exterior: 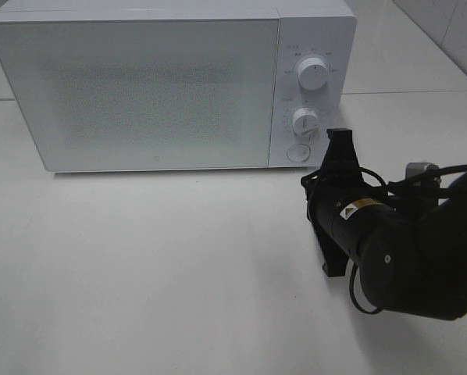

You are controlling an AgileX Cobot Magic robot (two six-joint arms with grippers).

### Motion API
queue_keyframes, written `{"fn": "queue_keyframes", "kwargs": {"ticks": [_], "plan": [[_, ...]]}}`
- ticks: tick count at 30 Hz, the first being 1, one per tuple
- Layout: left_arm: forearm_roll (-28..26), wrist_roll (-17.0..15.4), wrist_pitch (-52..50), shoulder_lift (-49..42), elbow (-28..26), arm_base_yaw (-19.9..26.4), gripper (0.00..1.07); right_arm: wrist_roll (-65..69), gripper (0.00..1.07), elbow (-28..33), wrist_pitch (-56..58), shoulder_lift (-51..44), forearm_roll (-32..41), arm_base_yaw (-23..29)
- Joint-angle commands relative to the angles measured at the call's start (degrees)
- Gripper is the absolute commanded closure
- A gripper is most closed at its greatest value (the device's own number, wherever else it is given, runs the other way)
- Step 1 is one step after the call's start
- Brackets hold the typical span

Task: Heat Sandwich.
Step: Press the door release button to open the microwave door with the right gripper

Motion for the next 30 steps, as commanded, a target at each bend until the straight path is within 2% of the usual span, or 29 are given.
{"fn": "queue_keyframes", "kwargs": {"ticks": [1, 13, 30], "plan": [[-0.5, -0.2, -0.7, -0.2, -0.1, 0.1, 0.07, 0.5, 1.07, -2.9, 2.0, 1.5, -3.4, -3.0], [-0.5, -0.2, -0.7, -0.2, -0.1, 0.1, 0.07, 0.3, 1.07, -9.7, 6.3, 6.0, -8.8, -9.3], [-0.5, -0.1, -0.7, -0.3, -0.1, 0.1, 0.07, 0.5, 1.07, -18.0, 7.7, 12.8, -11.9, -11.9]]}}
